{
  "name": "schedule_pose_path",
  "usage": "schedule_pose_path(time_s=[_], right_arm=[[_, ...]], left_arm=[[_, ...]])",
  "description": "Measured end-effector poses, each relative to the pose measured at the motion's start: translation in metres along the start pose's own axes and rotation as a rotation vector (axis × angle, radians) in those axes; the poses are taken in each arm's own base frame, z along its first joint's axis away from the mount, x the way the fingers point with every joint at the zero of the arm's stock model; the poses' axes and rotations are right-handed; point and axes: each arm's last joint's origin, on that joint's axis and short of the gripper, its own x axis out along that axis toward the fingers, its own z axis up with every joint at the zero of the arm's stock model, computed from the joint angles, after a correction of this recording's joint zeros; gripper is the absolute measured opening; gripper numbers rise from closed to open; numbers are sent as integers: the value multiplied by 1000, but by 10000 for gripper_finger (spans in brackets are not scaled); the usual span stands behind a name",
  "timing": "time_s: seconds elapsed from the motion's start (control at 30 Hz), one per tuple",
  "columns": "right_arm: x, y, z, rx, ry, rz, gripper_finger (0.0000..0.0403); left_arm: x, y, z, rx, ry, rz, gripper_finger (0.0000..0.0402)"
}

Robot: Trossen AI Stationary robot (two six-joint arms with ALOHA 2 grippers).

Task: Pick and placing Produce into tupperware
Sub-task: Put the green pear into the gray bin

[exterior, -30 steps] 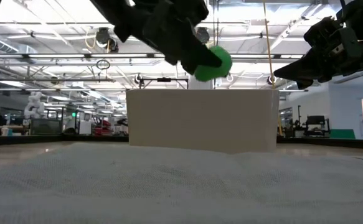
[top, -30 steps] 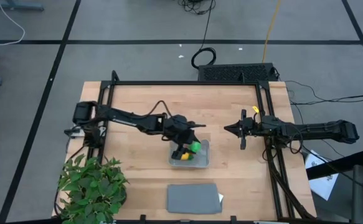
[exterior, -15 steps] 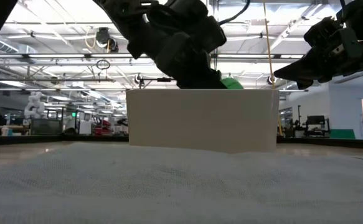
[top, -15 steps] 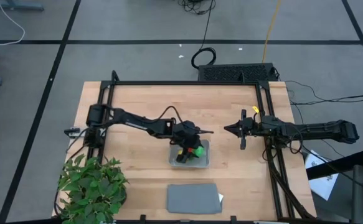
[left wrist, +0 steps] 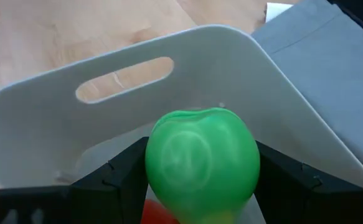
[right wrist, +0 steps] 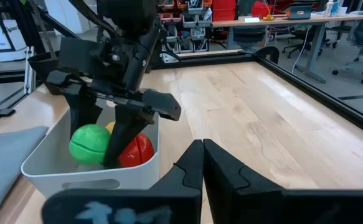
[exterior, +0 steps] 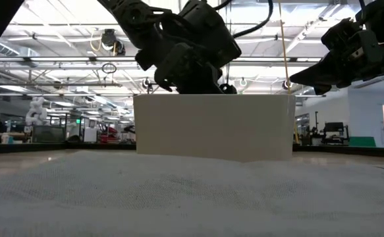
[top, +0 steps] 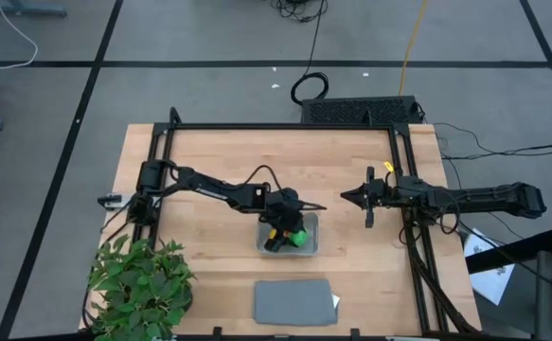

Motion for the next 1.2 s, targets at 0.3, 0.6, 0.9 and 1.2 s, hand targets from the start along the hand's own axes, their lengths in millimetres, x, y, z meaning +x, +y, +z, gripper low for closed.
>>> schedule_pose_path(time_s=[0.3,0.6,0.9,1.2], right_arm=[[0,0,0,0,-2,0,0],[0,0,0,0,-2,0,0],[0,0,0,0,-2,0,0],[0,0,0,0,-3,0,0]], left_arm=[[1,0,-3,-5,8,-14,234],[1,1,-3,-31,8,-12,235],[1,1,-3,-39,15,-14,235],[1,1,-3,-56,9,-38,235]])
